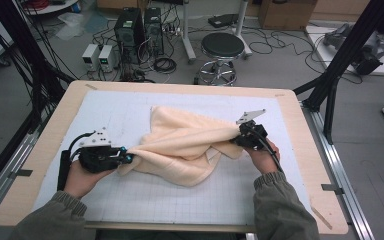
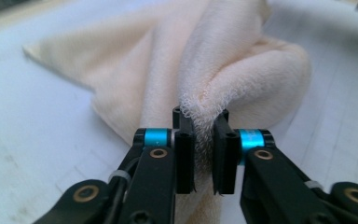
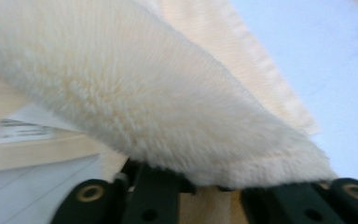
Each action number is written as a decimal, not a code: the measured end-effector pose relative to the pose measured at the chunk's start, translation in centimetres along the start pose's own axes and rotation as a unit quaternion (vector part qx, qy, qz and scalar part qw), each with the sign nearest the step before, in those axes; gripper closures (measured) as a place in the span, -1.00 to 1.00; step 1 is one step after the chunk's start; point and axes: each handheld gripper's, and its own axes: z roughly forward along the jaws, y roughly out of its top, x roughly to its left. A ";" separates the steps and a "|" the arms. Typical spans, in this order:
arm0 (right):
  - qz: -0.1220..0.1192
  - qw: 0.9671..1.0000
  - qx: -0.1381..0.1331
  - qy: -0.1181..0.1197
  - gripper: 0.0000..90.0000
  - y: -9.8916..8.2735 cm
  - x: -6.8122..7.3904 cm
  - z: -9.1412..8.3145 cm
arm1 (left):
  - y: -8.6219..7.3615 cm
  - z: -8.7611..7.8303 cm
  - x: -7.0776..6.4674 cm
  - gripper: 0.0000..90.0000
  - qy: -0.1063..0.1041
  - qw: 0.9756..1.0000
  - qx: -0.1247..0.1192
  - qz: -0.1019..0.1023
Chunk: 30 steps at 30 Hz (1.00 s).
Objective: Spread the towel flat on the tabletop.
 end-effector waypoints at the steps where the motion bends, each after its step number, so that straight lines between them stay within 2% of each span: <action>1: -0.004 1.000 -0.005 0.004 0.52 0.0 0.5 -0.2 | -0.2 0.1 0.1 0.56 -0.003 1.000 -0.002 -0.006; 2: -0.012 1.000 -0.016 0.013 0.44 0.0 1.0 -0.5 | -0.4 0.1 0.0 0.44 -0.002 1.000 -0.004 -0.012; 3: -0.016 1.000 -0.017 0.019 0.39 0.1 1.5 -0.8 | -0.5 0.0 0.0 0.32 -0.001 1.000 -0.006 -0.012; 4: -0.030 0.999 -0.016 0.023 0.37 0.2 2.1 -1.3 | -0.6 -0.2 -0.1 0.23 -0.002 1.000 -0.009 -0.013; 6: -0.045 0.998 -0.026 0.027 0.33 0.5 3.3 -2.6 | -0.7 -0.7 -0.4 0.12 -0.001 1.000 -0.014 -0.009; 7: -0.047 0.998 -0.031 0.032 0.32 0.6 3.9 -3.3 | -0.7 -1.1 -0.6 0.07 0.002 1.000 -0.014 -0.001; 10: -0.059 0.996 -0.042 0.042 0.31 0.7 5.6 -4.9 | -0.8 -1.6 -1.3 -0.01 0.001 1.000 -0.015 0.010; 11: -0.066 0.996 -0.051 0.044 0.31 0.5 6.0 -5.1 | -0.9 -1.6 -1.5 -0.02 0.001 1.000 -0.012 0.015; 14: -0.064 0.995 -0.051 0.056 0.30 -0.6 7.3 -5.4 | -1.2 -1.3 -1.9 -0.05 0.000 1.000 -0.006 0.021; 19: -0.062 0.994 -0.049 0.075 0.26 -1.8 8.1 -4.9 | -1.8 -0.2 -2.1 -0.05 0.003 1.000 0.009 0.021; 21: -0.054 0.993 -0.051 0.087 0.26 -2.1 8.2 -5.1 | -2.1 0.0 -2.0 -0.03 0.004 1.000 0.013 0.021; 23: -0.057 0.994 -0.049 0.085 0.26 -2.6 8.3 -5.5 | -2.3 0.2 -2.0 0.04 0.005 1.000 0.018 0.021; 30: -0.047 0.994 -0.051 0.085 0.24 -4.5 8.2 -6.2 | -2.3 0.2 -2.1 0.03 0.007 1.000 0.013 0.023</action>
